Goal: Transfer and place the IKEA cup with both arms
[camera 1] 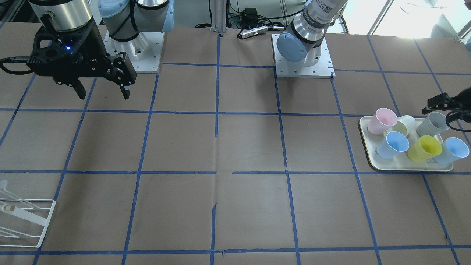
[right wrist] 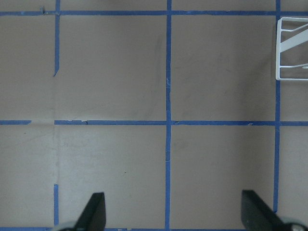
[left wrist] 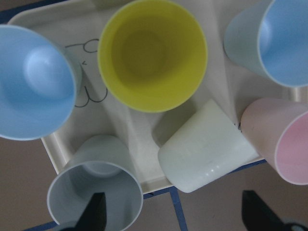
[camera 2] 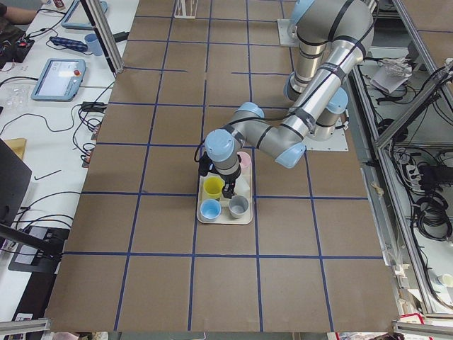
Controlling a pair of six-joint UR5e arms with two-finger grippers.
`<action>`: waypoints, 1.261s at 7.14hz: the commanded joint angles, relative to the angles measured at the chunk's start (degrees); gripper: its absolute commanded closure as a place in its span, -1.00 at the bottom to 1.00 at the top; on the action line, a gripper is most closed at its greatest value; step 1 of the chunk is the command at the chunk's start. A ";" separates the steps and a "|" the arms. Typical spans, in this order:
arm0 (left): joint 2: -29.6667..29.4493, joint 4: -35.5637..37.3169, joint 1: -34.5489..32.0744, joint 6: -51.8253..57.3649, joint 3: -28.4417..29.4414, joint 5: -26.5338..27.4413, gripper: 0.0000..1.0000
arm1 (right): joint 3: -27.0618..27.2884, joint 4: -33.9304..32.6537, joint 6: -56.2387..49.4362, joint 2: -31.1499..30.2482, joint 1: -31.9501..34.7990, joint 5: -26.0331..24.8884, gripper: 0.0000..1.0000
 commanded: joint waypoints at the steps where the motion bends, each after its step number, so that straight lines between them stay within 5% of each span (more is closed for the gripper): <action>1: 4.73 -8.39 -7.94 -9.66 3.74 -0.12 -0.99 | 0.00 0.00 -0.01 0.00 0.00 0.00 -1.00; 9: 15.65 -10.19 -49.52 -63.13 3.40 -3.55 -1.00 | 0.00 0.44 -0.01 0.00 0.00 -0.09 -1.00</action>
